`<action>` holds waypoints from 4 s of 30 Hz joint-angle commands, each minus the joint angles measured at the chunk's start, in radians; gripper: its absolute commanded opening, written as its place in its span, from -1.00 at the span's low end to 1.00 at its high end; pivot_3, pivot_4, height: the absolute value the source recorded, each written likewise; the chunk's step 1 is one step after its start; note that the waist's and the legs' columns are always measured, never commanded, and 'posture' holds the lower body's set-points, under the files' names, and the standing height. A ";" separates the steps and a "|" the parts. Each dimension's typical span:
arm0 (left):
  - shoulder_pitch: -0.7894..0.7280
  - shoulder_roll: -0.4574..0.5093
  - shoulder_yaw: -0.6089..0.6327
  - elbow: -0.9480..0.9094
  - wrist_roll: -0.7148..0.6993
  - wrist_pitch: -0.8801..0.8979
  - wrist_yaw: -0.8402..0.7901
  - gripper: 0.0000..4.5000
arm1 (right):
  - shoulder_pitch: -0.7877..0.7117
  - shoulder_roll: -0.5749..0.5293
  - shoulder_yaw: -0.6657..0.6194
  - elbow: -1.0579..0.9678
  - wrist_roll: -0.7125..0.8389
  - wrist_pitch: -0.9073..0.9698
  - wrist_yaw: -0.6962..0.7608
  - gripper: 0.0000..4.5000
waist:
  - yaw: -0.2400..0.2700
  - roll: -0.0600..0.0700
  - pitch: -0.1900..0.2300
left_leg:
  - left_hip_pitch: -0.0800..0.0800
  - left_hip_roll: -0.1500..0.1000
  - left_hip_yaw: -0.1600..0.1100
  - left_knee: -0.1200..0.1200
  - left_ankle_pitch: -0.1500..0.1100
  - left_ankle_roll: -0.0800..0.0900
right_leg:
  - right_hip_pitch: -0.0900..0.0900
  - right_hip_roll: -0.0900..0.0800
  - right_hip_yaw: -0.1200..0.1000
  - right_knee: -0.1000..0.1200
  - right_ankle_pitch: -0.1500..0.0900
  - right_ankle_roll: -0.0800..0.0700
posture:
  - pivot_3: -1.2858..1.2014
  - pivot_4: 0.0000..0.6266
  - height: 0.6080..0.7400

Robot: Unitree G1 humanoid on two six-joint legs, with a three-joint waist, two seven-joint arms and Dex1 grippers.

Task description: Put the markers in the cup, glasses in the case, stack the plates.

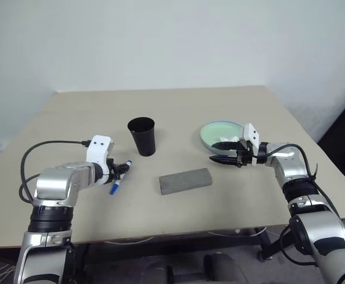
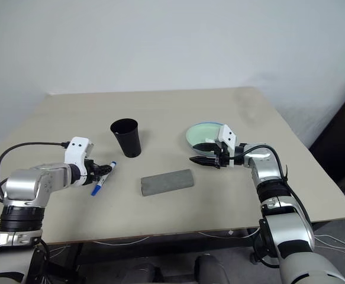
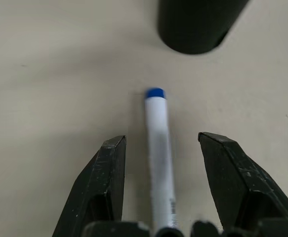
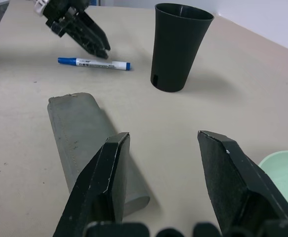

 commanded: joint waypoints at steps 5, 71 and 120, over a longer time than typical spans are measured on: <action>-0.007 0.005 -0.054 -0.034 0.055 -0.035 0.019 0.45 | -0.014 -0.009 -0.009 -0.016 0.006 -0.014 0.000 0.05 | 0.000 0.000 0.000 | 0.000 0.000 0.000 0.000 0.000 0.000 | 0.000 0.000 0.000 0.000 0.000 0.000 | 0.03 -1.00 0.88; -0.500 -0.225 -0.150 0.618 0.361 -1.247 0.092 -0.95 | -0.039 0.010 -0.009 0.032 -0.016 -0.057 -0.041 0.05 | 0.000 0.000 0.000 | 0.003 -0.002 0.001 0.000 0.005 0.005 | 0.004 0.001 0.002 0.000 0.000 0.000 | 0.03 -1.00 0.88; -0.527 -0.315 0.014 1.045 0.336 -1.639 0.236 0.68 | -0.046 -0.017 -0.046 -0.035 0.026 0.021 -0.015 0.05 | 0.001 0.000 0.000 | -0.001 -0.002 0.000 0.000 0.003 0.005 | 0.001 -0.001 0.000 -0.001 0.002 0.002 | 0.03 -1.00 0.88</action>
